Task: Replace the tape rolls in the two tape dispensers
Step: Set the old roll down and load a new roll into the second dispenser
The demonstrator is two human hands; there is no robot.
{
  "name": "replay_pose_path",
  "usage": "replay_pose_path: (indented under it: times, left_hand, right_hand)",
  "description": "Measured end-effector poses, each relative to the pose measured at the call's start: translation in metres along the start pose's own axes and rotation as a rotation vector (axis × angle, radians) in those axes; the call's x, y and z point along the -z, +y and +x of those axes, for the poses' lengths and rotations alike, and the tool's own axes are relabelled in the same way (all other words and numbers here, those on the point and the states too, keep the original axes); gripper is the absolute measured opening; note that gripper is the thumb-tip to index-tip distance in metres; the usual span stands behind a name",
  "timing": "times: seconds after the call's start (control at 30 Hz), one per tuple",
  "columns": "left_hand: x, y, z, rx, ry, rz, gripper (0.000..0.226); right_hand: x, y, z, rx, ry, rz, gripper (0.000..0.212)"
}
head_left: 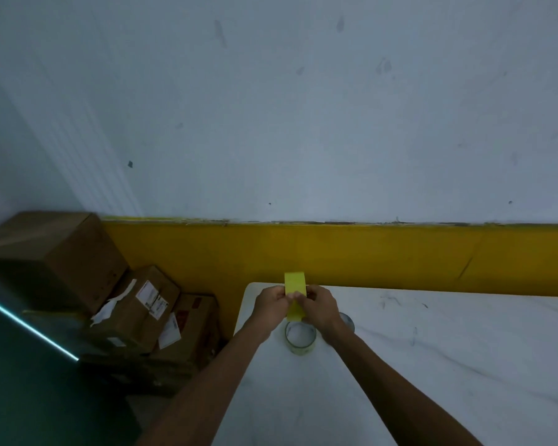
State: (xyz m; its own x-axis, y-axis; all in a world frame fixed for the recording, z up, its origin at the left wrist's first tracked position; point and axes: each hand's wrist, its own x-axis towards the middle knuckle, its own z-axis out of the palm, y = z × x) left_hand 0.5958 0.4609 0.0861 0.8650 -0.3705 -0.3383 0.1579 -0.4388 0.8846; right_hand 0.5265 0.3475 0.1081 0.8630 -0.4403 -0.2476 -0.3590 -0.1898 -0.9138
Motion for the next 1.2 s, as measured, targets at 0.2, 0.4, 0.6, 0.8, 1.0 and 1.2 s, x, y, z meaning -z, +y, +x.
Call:
replay_pose_path:
  times: [0.2, 0.4, 0.6, 0.8, 1.0, 1.2]
  left_hand:
    - [-0.012, 0.020, -0.020, -0.030, -0.027, 0.069, 0.026]
    - [-0.067, 0.049, -0.035, -0.084, -0.157, 0.166, 0.025]
    - [-0.168, 0.064, -0.072, -0.161, -0.363, 0.266, 0.026]
    - [-0.264, 0.082, -0.129, -0.223, -0.573, 0.292, 0.025]
    - [-0.346, 0.090, -0.197, -0.270, -0.708, 0.289, 0.018]
    - [-0.427, 0.083, -0.267, -0.270, -0.772, 0.339, 0.015]
  right_hand:
    - [0.014, 0.008, -0.011, -0.061, 0.056, 0.069, 0.027]
    - [0.064, 0.027, -0.041, -0.109, 0.216, 0.113, 0.030]
    - [0.143, 0.080, -0.099, -0.235, 0.439, 0.223, 0.035]
    - [0.220, 0.117, -0.177, -0.272, 0.655, 0.268, 0.035]
    - [0.293, 0.165, -0.252, -0.273, 0.733, 0.343, 0.030]
    - [0.348, 0.212, -0.328, -0.300, 0.815, 0.493, 0.020]
